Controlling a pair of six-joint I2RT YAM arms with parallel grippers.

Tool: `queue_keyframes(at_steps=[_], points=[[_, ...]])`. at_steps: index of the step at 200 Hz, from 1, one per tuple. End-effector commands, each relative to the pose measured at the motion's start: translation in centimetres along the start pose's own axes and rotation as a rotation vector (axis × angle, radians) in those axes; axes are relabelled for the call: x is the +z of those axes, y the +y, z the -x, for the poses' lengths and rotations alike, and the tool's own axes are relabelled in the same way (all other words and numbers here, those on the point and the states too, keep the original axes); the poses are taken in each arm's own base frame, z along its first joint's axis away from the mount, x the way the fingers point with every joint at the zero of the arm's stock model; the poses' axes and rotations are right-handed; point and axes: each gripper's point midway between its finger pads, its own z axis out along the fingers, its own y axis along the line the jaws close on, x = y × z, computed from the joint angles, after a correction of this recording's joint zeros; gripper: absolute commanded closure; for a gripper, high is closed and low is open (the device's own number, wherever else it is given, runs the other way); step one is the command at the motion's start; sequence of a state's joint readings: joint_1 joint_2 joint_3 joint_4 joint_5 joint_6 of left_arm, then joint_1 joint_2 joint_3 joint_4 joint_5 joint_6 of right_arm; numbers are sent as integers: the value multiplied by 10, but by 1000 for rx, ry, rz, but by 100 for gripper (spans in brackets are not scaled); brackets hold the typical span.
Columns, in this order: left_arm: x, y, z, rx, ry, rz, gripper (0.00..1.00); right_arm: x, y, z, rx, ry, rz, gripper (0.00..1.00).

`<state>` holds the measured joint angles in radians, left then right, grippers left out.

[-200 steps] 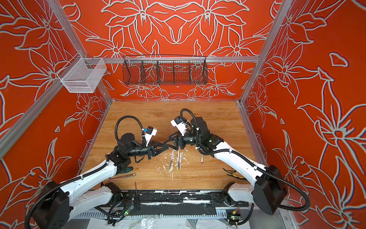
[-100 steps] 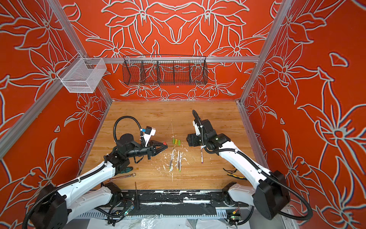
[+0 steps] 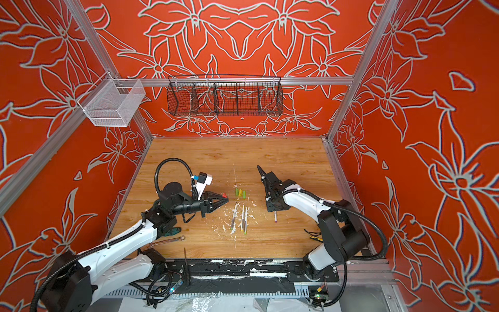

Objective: Insert the pens into the pen caps
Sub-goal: 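Lower the right gripper and grasp the white pink-tipped marker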

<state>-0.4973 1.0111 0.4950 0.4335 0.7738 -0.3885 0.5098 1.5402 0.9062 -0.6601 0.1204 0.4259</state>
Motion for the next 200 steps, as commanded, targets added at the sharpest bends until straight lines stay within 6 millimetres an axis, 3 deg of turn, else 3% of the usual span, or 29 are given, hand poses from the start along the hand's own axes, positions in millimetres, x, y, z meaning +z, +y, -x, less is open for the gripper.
queue_keyframes(at_steps=[1,12,86,200], points=[[-2,-2,2,18,-4,4,100,3,-3,9,20,0,-32,54],[-7,-9,9,41,-26,-3,100,6,-3,9,20,8,-34,56],[-7,-9,9,46,-28,5,100,15,2,5,10,42,-23,76],[-6,-8,9,41,-27,4,100,21,14,-5,-25,82,45,93]])
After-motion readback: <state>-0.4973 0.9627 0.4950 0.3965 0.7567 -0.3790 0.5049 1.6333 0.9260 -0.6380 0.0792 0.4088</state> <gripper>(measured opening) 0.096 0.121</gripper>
